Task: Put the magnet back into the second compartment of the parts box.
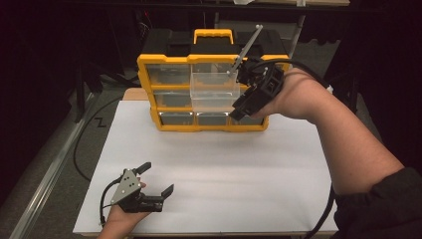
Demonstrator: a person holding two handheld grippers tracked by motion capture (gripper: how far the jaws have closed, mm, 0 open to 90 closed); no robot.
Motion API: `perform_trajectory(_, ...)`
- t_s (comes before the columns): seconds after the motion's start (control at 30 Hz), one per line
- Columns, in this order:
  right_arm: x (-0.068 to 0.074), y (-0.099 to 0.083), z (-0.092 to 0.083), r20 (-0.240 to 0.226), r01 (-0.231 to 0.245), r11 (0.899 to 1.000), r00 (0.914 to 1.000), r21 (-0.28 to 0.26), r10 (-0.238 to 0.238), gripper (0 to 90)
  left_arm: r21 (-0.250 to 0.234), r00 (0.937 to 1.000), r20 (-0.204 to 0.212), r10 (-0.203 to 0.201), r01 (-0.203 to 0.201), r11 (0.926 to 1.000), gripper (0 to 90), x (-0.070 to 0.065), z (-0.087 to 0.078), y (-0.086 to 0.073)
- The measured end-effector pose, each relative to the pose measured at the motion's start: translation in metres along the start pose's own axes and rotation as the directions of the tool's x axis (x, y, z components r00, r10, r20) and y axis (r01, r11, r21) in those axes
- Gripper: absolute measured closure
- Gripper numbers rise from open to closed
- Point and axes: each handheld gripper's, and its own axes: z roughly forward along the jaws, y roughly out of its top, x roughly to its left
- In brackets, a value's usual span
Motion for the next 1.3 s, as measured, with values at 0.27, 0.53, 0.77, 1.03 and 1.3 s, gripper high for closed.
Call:
perform_trajectory(0.27, -0.005, 0.010, -0.004, 0.024, -0.002, 1.000, 0.9997, 0.005, 0.002, 64.2, 0.014, 0.9999, 0.000, 0.014, -0.014, 0.9998, 0.1, -0.001, 0.001, 0.000)
perform_trajectory(0.53, -0.013, 0.023, -0.007, 0.039, -0.005, 1.000, 0.9992, 0.008, 0.005, 64.2, 0.020, 0.9996, 0.000, 0.027, -0.027, 0.9994, 0.1, -0.002, 0.002, 0.000)
perform_trajectory(0.77, -0.019, 0.033, -0.006, 0.055, -0.009, 1.000, 0.9985, 0.004, 0.008, 64.2, 0.015, 0.9997, -0.001, 0.026, -0.026, 0.9995, 0.1, -0.001, 0.001, 0.000)
perform_trajectory(1.03, -0.024, 0.046, -0.002, 0.058, 0.002, 1.000, 0.9983, 0.005, -0.002, 64.2, 0.016, 0.9997, 0.002, 0.026, -0.026, 0.9995, 0.1, -0.003, 0.003, 0.000)
perform_trajectory(1.3, -0.033, 0.058, 0.005, 0.075, 0.002, 1.000, 0.9972, 0.020, -0.003, 64.1, 0.017, 0.9996, 0.006, 0.027, -0.027, 0.9995, 0.1, -0.002, 0.002, 0.001)
